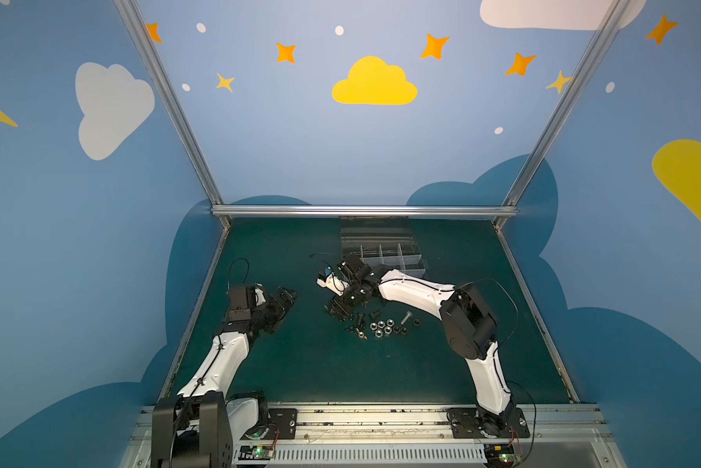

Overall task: Sort the screws and nuts into containers
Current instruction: Pick up the nut from the center of the table.

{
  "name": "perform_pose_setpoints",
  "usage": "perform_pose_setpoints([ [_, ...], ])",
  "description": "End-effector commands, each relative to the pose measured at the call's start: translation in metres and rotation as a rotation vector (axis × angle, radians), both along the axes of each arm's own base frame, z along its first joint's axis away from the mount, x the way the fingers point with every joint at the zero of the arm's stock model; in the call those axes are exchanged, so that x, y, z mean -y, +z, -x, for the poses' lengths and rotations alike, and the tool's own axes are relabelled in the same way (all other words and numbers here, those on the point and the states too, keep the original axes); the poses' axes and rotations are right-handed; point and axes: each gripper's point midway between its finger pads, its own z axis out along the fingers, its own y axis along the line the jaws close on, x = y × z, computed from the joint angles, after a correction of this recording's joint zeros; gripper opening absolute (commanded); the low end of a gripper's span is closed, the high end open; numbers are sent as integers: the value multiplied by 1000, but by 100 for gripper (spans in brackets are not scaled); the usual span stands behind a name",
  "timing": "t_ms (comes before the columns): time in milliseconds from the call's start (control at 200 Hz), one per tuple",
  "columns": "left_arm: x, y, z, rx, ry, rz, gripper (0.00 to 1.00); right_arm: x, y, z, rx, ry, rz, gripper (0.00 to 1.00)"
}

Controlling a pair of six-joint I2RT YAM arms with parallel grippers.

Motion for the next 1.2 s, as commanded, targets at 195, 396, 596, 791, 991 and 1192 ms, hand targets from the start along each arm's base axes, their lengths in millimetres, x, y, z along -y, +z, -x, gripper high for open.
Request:
perform_pose_setpoints([
  [195,-1,9,-7,22,-9,-1,100,-6,-12,6,-43,32,15,42],
  [396,0,7,-8,10,-14,6,100,-5,-18,8,-54,44,31,39],
  [596,0,5,-8,4,-15,6,100,-4,-23,7,-59,52,47,35],
  [791,0,5,-7,0,-18,6,100,-4,-31,6,-65,52,64,32],
  [991,0,5,-7,-2,-17,3,100,-2,-36,7,-70,51,78,31],
  [1192,-1,4,-7,-4,-16,1,100,-2,-39,7,-71,52,85,29],
])
